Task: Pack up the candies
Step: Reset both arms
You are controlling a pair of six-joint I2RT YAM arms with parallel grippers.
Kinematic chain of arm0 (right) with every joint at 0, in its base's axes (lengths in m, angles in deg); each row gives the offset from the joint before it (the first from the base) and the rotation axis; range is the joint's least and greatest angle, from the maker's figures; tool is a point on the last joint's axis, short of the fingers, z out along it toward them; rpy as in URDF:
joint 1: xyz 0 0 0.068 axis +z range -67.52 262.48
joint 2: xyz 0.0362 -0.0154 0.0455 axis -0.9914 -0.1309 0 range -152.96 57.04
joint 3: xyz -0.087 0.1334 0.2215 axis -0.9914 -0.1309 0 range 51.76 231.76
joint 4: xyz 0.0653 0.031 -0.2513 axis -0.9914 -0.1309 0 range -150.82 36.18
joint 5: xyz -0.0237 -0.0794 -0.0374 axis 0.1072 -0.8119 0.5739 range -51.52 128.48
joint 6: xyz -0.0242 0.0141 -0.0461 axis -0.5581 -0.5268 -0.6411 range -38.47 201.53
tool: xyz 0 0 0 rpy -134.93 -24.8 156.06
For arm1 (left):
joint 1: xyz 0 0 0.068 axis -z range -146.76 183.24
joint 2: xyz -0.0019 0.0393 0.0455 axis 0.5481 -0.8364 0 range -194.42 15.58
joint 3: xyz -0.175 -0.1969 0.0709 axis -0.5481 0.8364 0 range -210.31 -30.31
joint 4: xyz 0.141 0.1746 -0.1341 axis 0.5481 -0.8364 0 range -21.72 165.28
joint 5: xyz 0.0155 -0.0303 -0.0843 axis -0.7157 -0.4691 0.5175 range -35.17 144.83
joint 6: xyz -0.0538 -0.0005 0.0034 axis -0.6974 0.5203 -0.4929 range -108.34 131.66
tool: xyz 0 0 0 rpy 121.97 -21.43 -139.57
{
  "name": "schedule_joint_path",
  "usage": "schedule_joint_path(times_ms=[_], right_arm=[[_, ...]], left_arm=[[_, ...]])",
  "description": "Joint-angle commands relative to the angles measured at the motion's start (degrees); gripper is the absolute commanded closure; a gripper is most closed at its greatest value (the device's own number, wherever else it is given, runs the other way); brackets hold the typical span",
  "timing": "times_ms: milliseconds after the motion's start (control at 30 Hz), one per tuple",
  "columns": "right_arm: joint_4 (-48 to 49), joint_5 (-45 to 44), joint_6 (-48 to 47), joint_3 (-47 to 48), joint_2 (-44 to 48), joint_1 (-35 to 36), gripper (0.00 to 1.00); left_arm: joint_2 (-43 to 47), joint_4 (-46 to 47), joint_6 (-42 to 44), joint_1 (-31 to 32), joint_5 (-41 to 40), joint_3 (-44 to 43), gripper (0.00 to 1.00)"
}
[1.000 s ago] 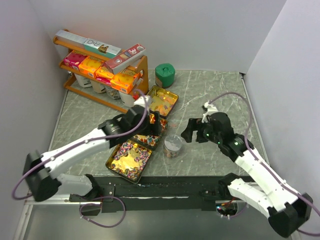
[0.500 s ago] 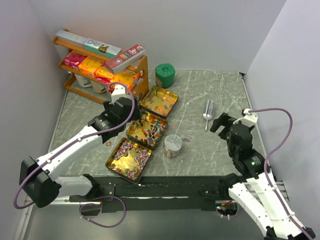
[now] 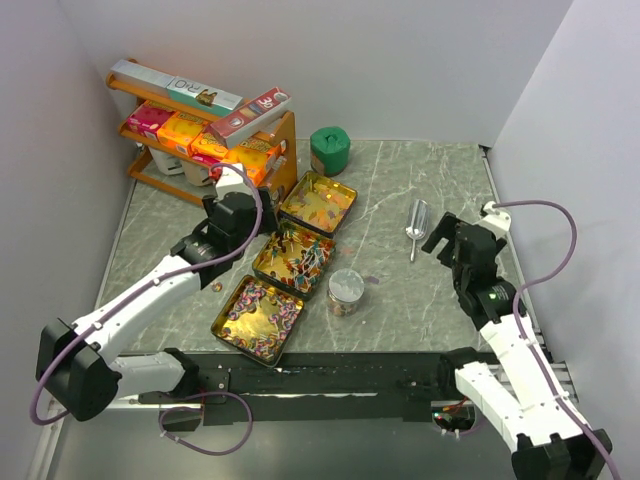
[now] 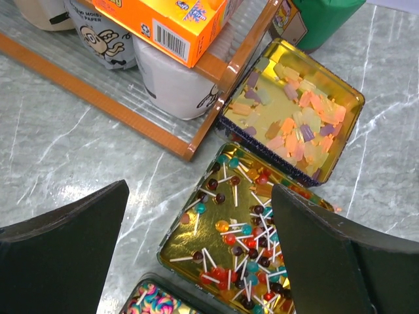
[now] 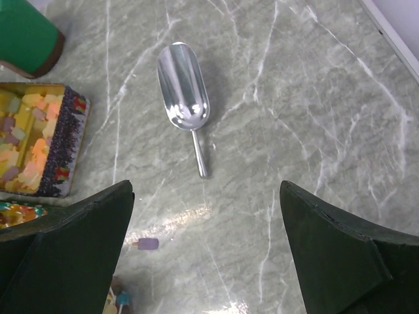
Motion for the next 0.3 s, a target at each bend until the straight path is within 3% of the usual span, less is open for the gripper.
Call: schedule_joint_path(times_ms=[0, 267], right_arm=[[4.0, 1.6, -1.0, 2.8, -2.0, -1.4, 0.01], [5.5, 4.2, -1.4, 2.8, -3.8, -2.7, 0.01]], left_arm=[[-0.3, 4.5, 0.5, -0.4, 0.0, 0.6, 0.04], [0.8, 6.0, 0.6, -0.5, 0.1, 1.9, 0.04]])
